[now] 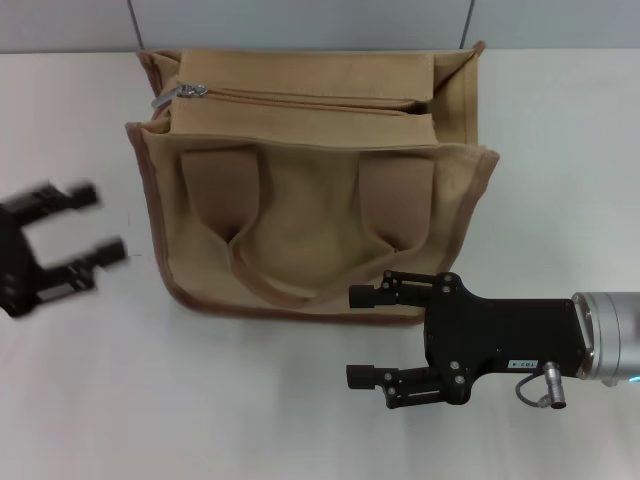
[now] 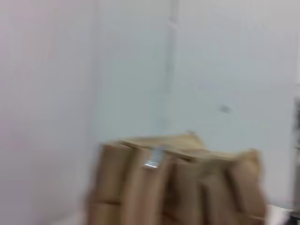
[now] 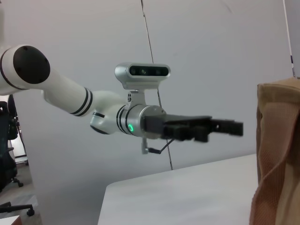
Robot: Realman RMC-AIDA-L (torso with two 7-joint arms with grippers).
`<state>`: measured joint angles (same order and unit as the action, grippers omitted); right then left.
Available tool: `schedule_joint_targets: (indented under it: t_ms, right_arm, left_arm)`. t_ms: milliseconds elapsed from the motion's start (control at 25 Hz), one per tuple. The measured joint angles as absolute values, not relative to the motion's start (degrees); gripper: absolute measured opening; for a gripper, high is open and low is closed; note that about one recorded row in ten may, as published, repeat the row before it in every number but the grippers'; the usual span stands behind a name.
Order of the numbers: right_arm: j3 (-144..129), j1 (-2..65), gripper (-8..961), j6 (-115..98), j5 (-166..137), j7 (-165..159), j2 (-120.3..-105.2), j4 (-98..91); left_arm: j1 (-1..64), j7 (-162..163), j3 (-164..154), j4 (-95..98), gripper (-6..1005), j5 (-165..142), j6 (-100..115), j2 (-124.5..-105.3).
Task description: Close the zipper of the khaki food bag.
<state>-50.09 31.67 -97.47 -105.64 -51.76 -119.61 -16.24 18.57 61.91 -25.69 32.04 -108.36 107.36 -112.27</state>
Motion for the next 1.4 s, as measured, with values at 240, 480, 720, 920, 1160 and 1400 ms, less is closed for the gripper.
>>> schedule_joint_targets:
  t_ms: [240,480,720,920,1160,1400]
  right_arm:
    - [-50.1,31.6,800,-97.5,-105.6,-51.8,-119.61,-16.3]
    - [-50.1,31.6,800,-97.5,-105.6,-51.8,-119.61,-16.5]
    - [-50.1,31.7,800,-97.5,-105.5,-51.9,-119.58,-16.5]
    - [-50.1,31.7,800,-97.7,-105.6,-51.9,-119.55,-16.5]
    - [-50.0,31.2,800,-97.9,-105.5,-51.9,-119.53,-16.6]
    - [-50.0,31.0,800,-98.0,-105.0,-51.9,-119.43,-16.6]
  left_arm:
    - [18.0,58.7,-17.8,31.9,713,-108.3,102.7,-113.19]
    - [18.3,58.0,-17.9,31.9,705,-108.6,101.2,-113.5]
    - [19.3,57.9,-17.8,31.9,697,-108.6,99.3,-114.14]
    - [21.5,57.9,-18.1,31.8,690,-108.6,96.2,-115.17]
    - [24.7,57.9,-20.5,31.2,682,-108.6,92.3,-115.8]
    - [27.5,57.9,-23.9,31.2,674,-108.6,88.9,-116.64]
